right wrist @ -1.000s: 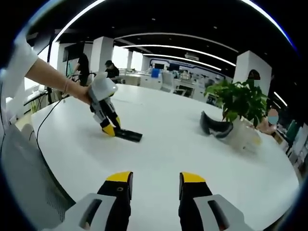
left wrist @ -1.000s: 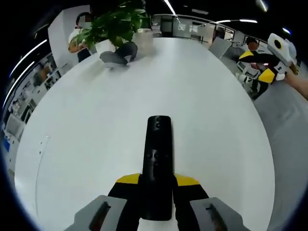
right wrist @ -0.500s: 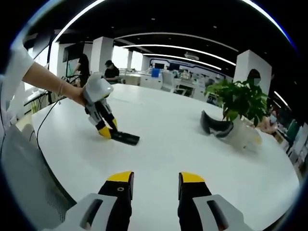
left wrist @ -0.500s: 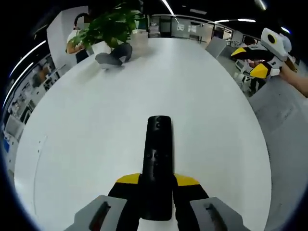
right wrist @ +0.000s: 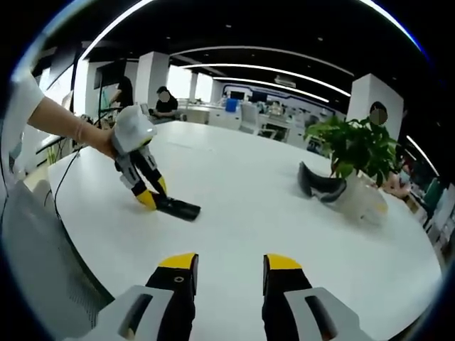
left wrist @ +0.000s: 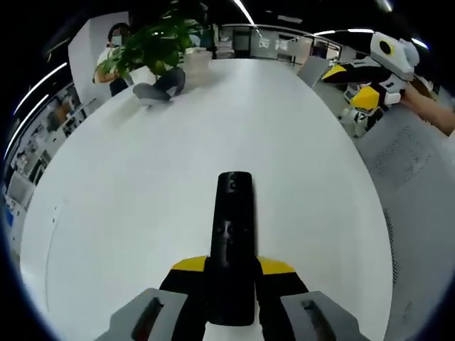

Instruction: Press the specified remote control buttons in sequence, fully releasing each button before pressing the next.

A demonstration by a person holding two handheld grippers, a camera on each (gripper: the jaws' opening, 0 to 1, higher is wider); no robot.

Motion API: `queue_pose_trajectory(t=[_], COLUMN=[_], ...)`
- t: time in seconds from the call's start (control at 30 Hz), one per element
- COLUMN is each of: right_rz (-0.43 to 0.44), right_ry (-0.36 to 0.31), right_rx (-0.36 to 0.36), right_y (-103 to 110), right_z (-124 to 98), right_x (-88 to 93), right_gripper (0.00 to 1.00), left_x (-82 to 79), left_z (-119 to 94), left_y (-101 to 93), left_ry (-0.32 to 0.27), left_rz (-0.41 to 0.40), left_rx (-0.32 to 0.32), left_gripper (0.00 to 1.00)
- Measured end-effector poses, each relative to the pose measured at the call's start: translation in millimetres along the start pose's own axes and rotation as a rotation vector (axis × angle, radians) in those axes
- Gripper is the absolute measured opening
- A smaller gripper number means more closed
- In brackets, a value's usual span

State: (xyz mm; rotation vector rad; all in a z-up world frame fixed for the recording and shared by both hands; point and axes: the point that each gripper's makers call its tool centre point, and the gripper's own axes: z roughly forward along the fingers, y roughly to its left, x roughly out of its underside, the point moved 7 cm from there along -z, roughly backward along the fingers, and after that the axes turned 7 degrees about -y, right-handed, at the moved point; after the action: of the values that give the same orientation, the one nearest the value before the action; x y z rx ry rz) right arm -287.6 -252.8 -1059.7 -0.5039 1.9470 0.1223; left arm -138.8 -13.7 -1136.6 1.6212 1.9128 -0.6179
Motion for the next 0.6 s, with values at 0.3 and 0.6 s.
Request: queue_pose_trajectory(t=[0.3, 0.6], right_rz=[-0.011, -0.021], right_ry=[0.014, 0.027], right_rx=[-0.01, -0.017], right_y=[1.8, 3.3], right_z=[1.2, 1.9], right_x=[1.2, 2.3], right_gripper=[0.33, 0.33], left_x=[2.2, 6.1], left_z=[-2.5, -5.5], left_y=[-12.8, -36.0], left_ry=[-0.004, -0.04], left_rz=[0.001, 0.02], left_rx=[0.003, 0.02], left_gripper=[0.24, 0.24])
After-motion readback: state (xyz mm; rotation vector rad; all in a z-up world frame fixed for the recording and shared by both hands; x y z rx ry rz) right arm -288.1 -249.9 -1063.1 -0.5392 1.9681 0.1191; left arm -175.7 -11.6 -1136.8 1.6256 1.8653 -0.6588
